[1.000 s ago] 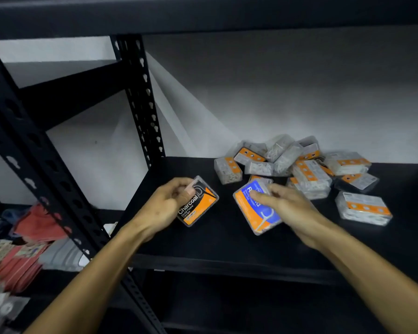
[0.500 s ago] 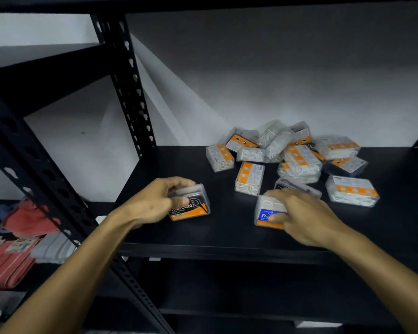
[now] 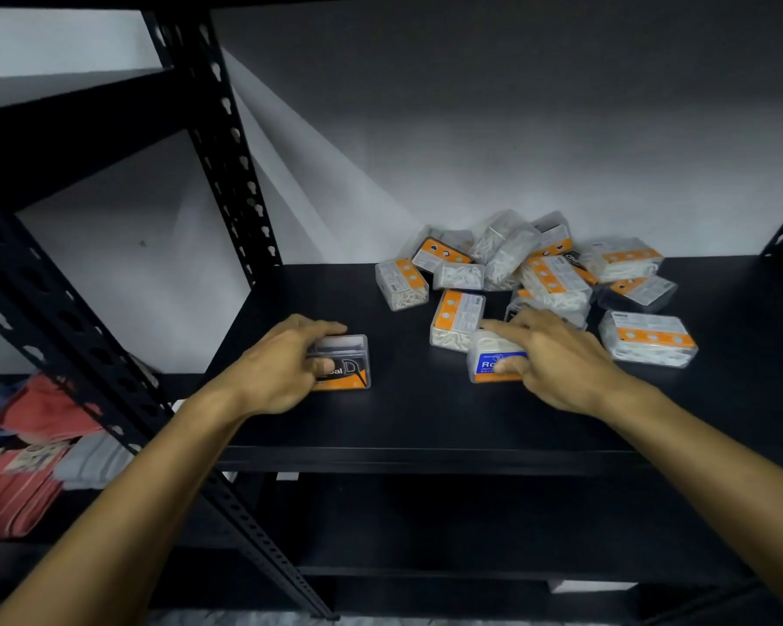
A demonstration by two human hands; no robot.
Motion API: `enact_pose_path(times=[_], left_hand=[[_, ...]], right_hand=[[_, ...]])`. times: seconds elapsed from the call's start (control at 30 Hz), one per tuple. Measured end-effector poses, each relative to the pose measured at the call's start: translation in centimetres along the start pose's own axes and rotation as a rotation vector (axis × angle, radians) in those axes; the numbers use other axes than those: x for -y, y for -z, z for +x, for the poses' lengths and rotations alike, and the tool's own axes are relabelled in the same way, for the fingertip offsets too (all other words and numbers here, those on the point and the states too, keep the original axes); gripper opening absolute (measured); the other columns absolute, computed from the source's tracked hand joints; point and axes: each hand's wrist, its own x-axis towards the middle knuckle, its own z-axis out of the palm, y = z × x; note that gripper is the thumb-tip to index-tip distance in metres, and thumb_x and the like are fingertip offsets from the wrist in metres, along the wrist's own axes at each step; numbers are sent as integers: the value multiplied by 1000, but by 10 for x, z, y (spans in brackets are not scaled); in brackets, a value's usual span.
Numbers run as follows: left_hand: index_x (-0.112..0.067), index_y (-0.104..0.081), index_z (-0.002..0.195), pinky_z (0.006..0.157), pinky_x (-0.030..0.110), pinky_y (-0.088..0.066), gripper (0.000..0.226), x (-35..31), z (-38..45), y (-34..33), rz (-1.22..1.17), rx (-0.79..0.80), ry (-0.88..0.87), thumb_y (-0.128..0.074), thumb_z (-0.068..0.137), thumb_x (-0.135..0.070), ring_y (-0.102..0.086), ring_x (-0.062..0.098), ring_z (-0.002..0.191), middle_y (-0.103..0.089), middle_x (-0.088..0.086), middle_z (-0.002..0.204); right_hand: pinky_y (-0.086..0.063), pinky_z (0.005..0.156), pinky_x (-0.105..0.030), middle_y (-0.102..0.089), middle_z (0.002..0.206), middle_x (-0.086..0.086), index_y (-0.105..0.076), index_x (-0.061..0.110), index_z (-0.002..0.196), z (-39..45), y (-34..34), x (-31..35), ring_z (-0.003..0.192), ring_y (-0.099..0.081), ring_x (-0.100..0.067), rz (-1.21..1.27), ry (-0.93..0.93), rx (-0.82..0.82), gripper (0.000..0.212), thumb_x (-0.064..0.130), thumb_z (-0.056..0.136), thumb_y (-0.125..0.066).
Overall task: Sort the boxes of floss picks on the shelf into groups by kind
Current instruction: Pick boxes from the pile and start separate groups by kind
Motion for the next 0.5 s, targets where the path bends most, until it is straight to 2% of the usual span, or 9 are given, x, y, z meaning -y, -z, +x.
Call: enact_pose_path(times=[0.1,0.27,0.4,0.5], left_hand=[[-30,-48,138,106,38,-40,48,3,-4,-1,45,-32,23,-60,94,-16,-47,14,120,-45,-9,126],[-29,-50,136,100,33,-42,47,7,-12,-1,45,-67,8,-58,94,-9,-48,12,113,-45,-11,121],[-28,-51,135,96,25,-36,47,11,-17,-1,30,-92,14,-58,94,-6,-46,10,112,-43,-11,120],[-26,-49,139,100,24,-34,49,13,-20,-1,17,-112,25,-56,95,-5,-43,10,116,-42,-9,126]], right_hand=[[-36,90,-32,-47,136,2,-35,29,141,-4,0,4,126,-40,-16,56,-10,-30,61,42,87,-60],[-34,79,-30,-53,124,7,-45,30,127,-11,-2,5,115,-45,-13,80,10,-39,49,47,84,-62],[-39,87,-33,-44,130,8,-41,30,135,-14,-2,5,123,-40,-12,127,2,-21,58,41,84,-65],[-39,94,-36,-40,135,8,-35,30,141,-17,-2,4,127,-36,-12,143,-11,3,60,32,87,-63]])
